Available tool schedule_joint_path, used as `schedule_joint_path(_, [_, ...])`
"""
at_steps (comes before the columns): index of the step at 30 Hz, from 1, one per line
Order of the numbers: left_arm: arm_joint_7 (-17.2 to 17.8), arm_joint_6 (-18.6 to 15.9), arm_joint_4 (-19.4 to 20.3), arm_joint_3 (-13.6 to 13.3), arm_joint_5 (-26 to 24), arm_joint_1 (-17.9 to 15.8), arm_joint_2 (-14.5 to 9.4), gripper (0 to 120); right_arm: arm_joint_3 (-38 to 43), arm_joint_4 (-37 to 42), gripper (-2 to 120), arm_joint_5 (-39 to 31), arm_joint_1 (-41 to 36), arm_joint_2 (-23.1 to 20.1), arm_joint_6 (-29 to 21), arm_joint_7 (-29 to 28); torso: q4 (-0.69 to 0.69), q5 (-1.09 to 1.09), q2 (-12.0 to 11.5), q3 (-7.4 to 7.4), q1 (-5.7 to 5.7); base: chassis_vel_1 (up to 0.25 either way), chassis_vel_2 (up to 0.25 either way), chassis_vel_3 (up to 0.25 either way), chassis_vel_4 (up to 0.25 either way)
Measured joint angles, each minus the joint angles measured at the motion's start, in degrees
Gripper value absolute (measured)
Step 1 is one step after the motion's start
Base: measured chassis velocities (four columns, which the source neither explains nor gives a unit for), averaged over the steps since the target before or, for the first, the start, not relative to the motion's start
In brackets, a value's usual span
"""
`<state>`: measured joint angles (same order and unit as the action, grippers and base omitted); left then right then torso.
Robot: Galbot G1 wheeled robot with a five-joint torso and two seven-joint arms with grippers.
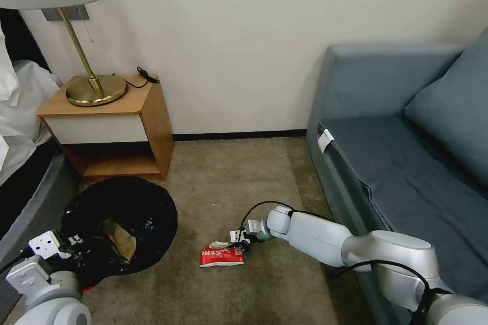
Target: Pick up the trash bin, then pick up the garbage on the floor and place it into the trash bin.
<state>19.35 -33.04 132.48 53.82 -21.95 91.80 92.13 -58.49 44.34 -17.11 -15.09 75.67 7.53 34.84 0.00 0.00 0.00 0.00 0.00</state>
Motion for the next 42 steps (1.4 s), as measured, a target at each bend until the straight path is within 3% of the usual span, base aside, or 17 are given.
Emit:
schedule_joint_path(10, [-0.02,-0.07,-0.06,-0.28,0.05,-0.06,0.0,3,1.66,6.67,0,-3.5,4.1,-7.62,1.6,0.55,0.0,0.0,0.0,0.0,0.0,0.0,0.0,0.0,0.0])
schedule_joint_path(13, [-0.02,-0.08,-0.1,-0.86,0.54,0.12,0.0,3,4.71,9.51,0,-5.09,5.18,-12.31,2.4,0.87,-0.01,0.0,0.0,0.0,0.0,0.0,0.0,0.0,0.0])
schedule_joint_path(17, [-0.07,-0.12,-0.04,-1.18,0.78,0.18,0.0,3,8.6,12.39,0,-7.04,5.29,-14.87,2.42,0.53,-0.02,0.01,0.0,0.0,0.0,0.0,0.0,0.0,0.0])
schedule_joint_path(27, [-0.01,-0.25,0.62,-2.24,1.81,0.95,0.0,3,17.53,33.17,0,-14.64,3.95,-22.47,-1.06,-4.66,0.0,-0.01,0.0,-0.01,0.0,0.0,0.0,0.0,0.0])
schedule_joint_path(32, [0.0,-0.05,0.67,-2.76,2.33,1.41,0.0,3,19.06,37.84,0,-16.05,3.46,-23.76,-1.82,-5.96,0.0,0.0,0.0,-0.01,0.0,0.0,0.0,0.0,0.0])
schedule_joint_path(42, [0.08,0.5,1.09,-3.54,3.05,2.29,0.0,3,17.54,51.85,0,-24.08,2.64,-22.77,-6.29,-17.46,0.0,-0.01,0.0,-0.01,0.0,0.0,0.0,0.0,0.0])
